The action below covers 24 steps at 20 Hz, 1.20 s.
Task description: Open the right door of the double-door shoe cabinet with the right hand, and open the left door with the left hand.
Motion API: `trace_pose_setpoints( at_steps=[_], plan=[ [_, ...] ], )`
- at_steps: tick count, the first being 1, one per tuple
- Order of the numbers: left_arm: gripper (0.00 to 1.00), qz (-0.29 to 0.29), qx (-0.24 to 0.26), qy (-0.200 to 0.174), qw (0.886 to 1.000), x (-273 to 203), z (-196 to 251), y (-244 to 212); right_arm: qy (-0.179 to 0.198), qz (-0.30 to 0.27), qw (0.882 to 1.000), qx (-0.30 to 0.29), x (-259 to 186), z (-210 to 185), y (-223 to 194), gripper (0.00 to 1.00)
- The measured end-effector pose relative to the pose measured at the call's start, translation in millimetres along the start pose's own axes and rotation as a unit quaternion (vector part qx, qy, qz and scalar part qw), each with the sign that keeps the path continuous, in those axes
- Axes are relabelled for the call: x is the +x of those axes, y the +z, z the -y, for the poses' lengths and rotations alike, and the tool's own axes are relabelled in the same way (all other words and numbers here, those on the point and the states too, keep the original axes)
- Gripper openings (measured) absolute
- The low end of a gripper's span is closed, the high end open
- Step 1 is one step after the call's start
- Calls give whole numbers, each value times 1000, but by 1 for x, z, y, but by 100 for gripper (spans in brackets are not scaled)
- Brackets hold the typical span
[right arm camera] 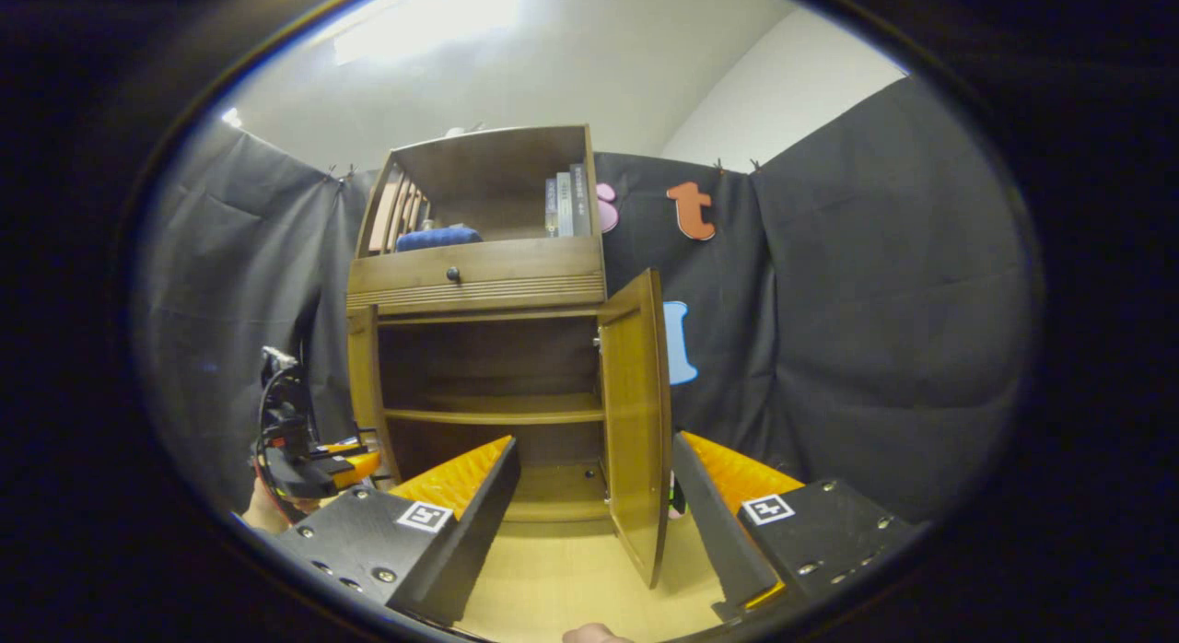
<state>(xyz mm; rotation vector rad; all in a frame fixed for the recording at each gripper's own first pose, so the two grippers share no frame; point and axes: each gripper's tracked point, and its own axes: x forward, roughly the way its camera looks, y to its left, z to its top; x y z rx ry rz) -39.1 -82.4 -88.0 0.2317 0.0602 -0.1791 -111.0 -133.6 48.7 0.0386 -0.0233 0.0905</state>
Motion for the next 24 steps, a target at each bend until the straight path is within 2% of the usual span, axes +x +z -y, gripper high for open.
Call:
trace_pose_setpoints(
  at_steps=[4,11,16,21,22,24],
  plan=[
    [31,10,20,13,1000,-24,-19,-4,17,7,1000,-24,-5,-30,15,98],
    [30,10,3,12,1000,-33,-35,-12,30,21,999,-38,-16,-60,30,98],
    [29,6,5,15,1000,-36,-41,-13,24,39,998,-41,-32,-62,34,98],
    [30,-2,7,25,1000,-43,-52,-16,27,27,999,-37,-23,-62,24,98],
    [27,-5,5,26,1000,-44,-54,-16,27,27,999,-36,-22,-62,22,99],
    [30,-7,3,29,1000,-51,-63,-16,32,27,999,-33,-20,-65,19,98]
  ],
)
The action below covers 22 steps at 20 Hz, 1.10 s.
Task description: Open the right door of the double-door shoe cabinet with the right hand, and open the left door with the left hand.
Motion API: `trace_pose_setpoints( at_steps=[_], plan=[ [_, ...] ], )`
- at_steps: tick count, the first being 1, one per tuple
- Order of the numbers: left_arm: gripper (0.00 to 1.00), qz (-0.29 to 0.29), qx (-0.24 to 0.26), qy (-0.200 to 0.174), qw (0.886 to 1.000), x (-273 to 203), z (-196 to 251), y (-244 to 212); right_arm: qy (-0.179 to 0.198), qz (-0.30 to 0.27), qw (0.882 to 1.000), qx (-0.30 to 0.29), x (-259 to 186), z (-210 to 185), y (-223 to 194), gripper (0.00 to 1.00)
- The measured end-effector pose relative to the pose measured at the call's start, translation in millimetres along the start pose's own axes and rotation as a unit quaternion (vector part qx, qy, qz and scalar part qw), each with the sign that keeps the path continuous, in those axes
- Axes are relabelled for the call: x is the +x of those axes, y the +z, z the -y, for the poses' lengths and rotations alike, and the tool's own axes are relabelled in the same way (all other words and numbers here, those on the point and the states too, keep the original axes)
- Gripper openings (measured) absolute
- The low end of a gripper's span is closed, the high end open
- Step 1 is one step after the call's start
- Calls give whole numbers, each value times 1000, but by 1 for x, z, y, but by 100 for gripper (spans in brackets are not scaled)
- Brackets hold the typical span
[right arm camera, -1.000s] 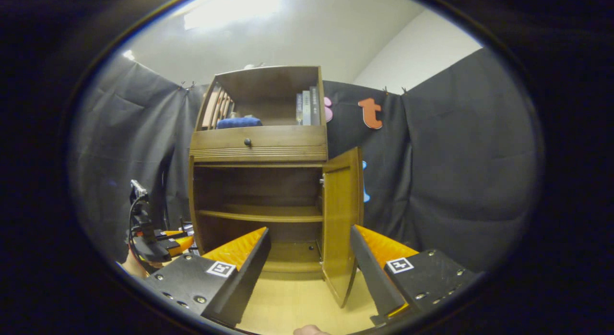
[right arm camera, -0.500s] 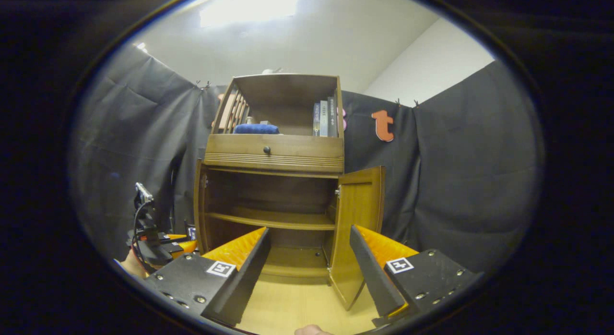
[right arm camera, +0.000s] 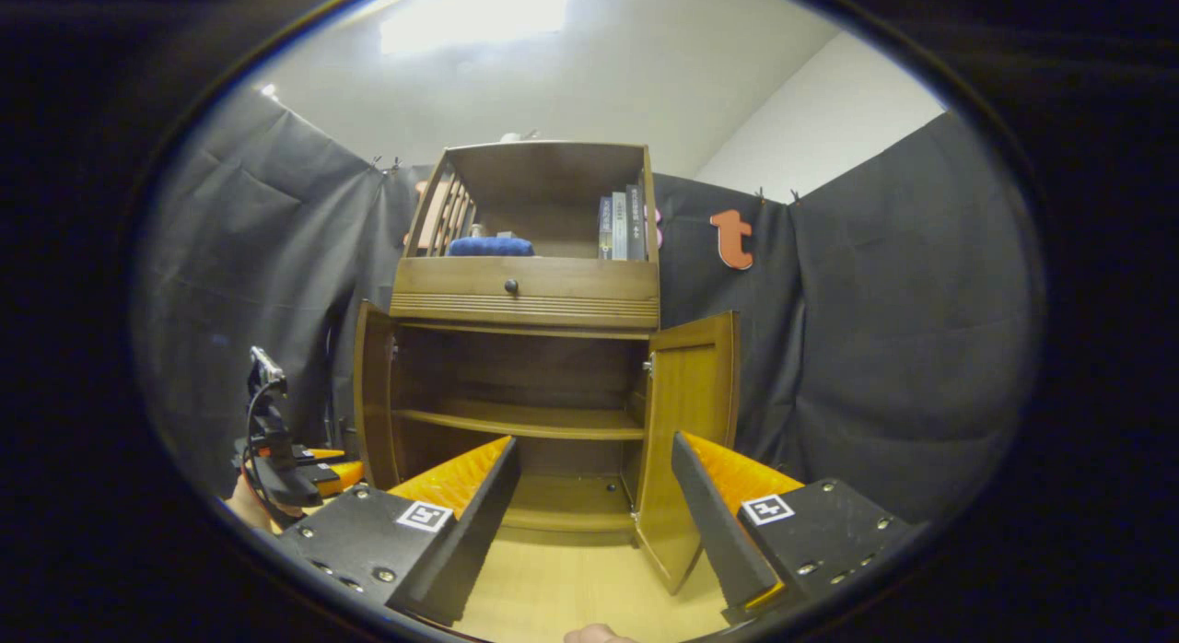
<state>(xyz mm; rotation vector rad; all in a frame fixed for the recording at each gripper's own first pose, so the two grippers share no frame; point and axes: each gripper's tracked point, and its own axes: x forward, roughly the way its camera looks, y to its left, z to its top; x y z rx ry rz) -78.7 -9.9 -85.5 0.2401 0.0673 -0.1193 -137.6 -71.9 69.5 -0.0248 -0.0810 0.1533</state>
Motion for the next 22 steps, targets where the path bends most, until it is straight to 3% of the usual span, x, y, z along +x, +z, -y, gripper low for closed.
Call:
trace_pose_setpoints(
  at_steps=[5,7,8,15,22],
  plan=[
    [29,1,1,21,1000,-3,-30,-5,0,-8,1000,14,4,-6,-9,98],
    [19,2,-4,25,1000,-3,-42,-5,2,-14,1000,17,8,-10,-15,98],
    [18,1,-9,20,1000,-2,-45,-5,4,-15,1000,18,16,-12,-17,98],
    [20,30,2,8,1000,-6,-70,-2,13,-24,999,28,41,-33,-34,100],
    [19,9,-46,0,999,-10,-99,-7,5,-25,999,35,49,-38,-42,98]
  ],
)
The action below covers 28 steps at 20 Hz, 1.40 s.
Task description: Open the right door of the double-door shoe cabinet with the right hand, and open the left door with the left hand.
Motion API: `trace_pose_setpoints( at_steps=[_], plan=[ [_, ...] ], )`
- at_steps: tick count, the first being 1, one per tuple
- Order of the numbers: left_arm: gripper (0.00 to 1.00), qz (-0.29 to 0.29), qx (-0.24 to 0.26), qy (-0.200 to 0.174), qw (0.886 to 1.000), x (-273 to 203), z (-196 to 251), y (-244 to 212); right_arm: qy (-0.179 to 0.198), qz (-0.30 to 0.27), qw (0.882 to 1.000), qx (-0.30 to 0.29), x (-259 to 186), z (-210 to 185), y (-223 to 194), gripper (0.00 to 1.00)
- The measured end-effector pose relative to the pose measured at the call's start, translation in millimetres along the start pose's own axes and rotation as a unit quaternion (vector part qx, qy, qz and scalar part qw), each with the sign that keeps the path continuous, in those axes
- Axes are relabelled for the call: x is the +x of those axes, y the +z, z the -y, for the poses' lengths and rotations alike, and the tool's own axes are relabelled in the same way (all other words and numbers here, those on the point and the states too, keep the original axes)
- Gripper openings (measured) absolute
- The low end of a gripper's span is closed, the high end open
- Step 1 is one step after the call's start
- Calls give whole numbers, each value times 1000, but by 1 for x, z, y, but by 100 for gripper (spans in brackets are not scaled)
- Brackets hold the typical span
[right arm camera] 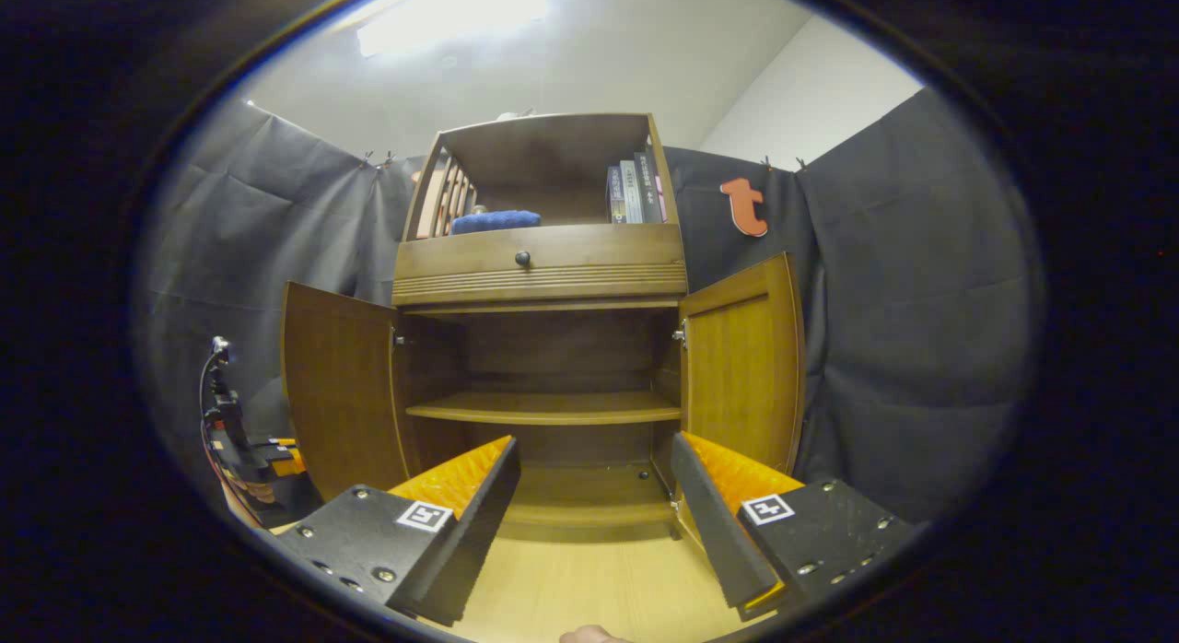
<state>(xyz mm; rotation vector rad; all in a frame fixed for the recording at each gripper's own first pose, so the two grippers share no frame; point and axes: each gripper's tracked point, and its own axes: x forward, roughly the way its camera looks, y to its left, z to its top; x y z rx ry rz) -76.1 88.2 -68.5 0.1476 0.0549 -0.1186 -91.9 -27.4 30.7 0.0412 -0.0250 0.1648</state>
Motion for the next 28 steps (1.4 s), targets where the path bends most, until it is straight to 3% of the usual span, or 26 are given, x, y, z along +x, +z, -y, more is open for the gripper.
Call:
trace_pose_setpoints(
  at_steps=[12,17,23,26,28],
  plan=[
    [21,-18,-7,-2,1000,-5,-9,-4,7,10,1000,-10,-11,-11,0,98],
    [22,7,23,16,1000,-33,-11,16,23,-2,1000,-1,-11,-12,-8,98],
    [49,48,16,51,997,-75,6,59,26,8,1000,7,-19,-5,-3,98],
    [78,63,5,39,997,-89,33,77,24,16,999,12,-28,3,1,98],
    [77,76,-3,43,996,-93,39,94,25,24,999,17,-35,7,7,98]
  ],
)
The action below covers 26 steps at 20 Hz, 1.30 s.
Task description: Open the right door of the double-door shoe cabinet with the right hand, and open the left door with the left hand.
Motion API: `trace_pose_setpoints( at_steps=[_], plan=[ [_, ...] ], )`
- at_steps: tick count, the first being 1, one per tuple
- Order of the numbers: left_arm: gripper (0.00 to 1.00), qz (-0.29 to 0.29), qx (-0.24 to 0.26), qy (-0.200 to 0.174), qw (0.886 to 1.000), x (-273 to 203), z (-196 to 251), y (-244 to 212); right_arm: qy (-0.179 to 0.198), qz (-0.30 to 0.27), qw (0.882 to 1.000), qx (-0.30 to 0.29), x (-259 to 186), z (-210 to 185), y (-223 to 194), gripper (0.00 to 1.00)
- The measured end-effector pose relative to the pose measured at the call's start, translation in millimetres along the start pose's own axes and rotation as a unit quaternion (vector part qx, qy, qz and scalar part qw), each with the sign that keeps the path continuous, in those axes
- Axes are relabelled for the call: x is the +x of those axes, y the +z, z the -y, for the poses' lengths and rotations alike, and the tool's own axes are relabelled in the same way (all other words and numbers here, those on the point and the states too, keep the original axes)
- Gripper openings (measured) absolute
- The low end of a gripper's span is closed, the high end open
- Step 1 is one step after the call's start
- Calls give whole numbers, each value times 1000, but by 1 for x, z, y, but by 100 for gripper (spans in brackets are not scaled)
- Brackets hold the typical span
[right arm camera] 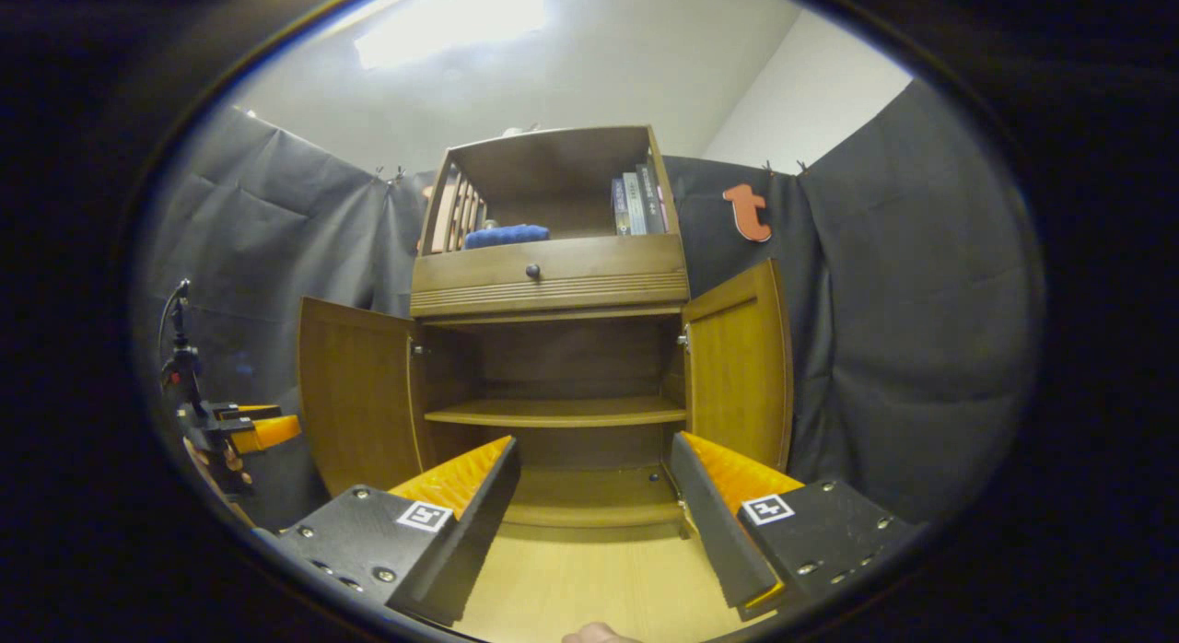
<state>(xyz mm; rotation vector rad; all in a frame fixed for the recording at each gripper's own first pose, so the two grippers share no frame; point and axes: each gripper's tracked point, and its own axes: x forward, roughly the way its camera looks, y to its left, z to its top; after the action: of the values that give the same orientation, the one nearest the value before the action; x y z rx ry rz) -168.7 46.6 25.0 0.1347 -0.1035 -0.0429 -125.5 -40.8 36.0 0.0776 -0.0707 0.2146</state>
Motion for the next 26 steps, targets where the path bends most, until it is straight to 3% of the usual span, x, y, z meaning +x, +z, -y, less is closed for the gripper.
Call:
trace_pose_setpoints(
  at_steps=[2,6,12,13,21,23,24,25,26],
  plan=[
    [84,5,-18,2,1000,0,10,11,-3,8,1000,-1,-7,7,5,98],
    [94,10,-55,-37,998,5,50,28,12,35,999,4,-16,11,23,98],
    [95,26,-69,-48,996,16,98,51,-1,37,999,6,-11,30,25,98],
    [92,31,-70,-46,996,18,103,55,-3,35,999,4,-9,33,23,98],
    [95,78,-56,-7,995,44,139,75,2,28,999,19,20,49,8,98],
    [92,76,-52,-12,996,52,152,70,-8,29,999,26,29,57,3,98],
    [99,72,-47,-9,996,58,158,65,-11,31,999,28,35,60,1,98],
    [92,69,-38,-3,997,63,161,62,-16,30,999,29,41,62,-1,98],
    [96,66,-29,1,997,68,166,56,-20,27,999,28,50,65,-5,98]
  ],
)
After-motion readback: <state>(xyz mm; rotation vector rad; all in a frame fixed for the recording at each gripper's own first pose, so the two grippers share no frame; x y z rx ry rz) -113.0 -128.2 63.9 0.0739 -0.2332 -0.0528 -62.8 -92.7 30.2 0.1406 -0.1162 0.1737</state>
